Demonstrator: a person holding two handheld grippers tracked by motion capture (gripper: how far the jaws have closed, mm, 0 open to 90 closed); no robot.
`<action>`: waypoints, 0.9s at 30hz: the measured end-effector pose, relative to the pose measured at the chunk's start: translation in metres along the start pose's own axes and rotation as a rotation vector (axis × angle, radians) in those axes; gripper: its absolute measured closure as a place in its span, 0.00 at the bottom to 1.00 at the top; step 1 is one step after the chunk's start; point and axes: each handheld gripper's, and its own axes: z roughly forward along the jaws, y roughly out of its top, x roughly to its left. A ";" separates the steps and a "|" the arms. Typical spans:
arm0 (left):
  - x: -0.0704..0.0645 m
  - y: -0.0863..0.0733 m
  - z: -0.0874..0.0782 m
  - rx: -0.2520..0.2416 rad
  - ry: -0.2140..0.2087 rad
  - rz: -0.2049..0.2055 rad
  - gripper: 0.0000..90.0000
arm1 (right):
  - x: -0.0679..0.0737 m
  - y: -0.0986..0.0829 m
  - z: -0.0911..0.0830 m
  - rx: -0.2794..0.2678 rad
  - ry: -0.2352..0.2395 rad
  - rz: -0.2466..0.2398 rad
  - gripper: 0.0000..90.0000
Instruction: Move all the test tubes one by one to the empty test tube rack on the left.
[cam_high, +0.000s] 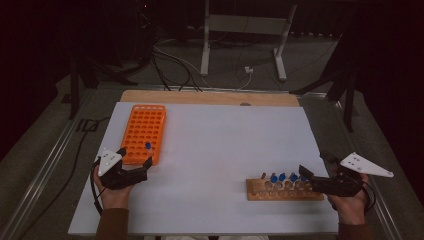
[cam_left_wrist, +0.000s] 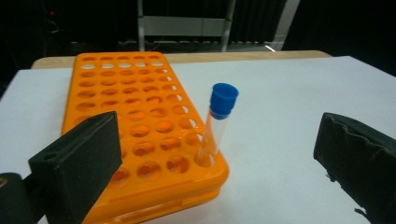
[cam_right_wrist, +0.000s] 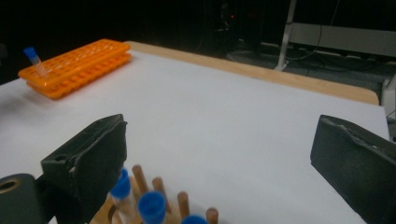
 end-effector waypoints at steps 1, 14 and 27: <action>0.000 0.000 0.000 -0.002 0.002 0.000 0.02 | 0.000 -0.002 0.000 0.006 -0.001 0.002 0.07; -0.001 -0.002 0.002 0.007 0.024 0.012 0.02 | 0.004 -0.018 -0.008 0.057 0.041 -0.056 0.52; -0.001 -0.004 0.003 0.017 0.031 0.014 0.02 | 0.003 -0.043 -0.002 0.148 0.108 -0.055 0.84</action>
